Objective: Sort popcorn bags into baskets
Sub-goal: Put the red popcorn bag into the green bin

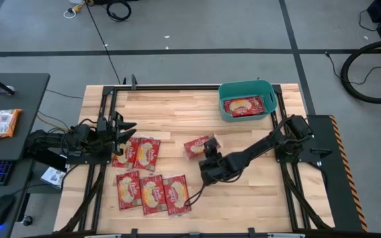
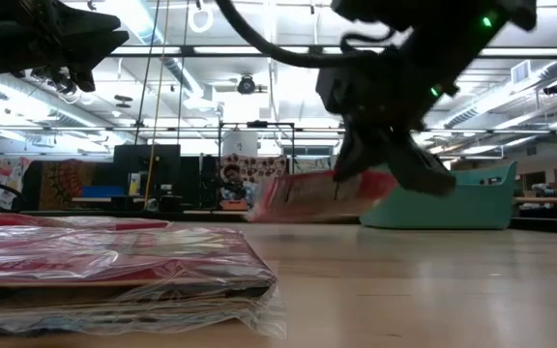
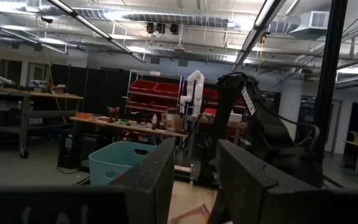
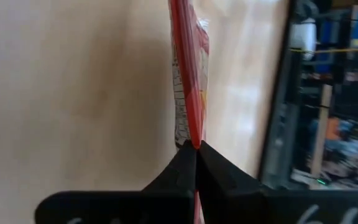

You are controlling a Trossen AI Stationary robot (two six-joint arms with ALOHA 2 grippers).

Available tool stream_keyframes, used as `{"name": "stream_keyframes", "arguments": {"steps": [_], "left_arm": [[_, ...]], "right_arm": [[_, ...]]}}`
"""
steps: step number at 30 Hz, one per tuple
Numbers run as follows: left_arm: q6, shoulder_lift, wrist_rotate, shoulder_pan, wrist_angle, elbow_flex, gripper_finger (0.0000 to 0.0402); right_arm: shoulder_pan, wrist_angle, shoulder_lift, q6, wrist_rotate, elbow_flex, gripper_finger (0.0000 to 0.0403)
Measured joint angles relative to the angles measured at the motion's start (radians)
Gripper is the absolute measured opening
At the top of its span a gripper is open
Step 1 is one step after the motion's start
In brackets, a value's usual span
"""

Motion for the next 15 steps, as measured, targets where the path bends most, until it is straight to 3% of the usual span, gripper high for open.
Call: {"name": "stream_keyframes", "arguments": {"steps": [7, 15], "left_arm": [[0.000, 0.000, 0.000, 0.000, 0.000, 0.000, 0.0126], [0.000, 0.000, 0.000, 0.000, 0.000, 0.000, 0.0126]], "right_arm": [[-0.011, -0.223, 0.000, 0.072, 0.122, 0.109, 0.0006], [-0.038, -0.523, -0.057, 0.301, 0.232, 0.138, 0.0006]]}}
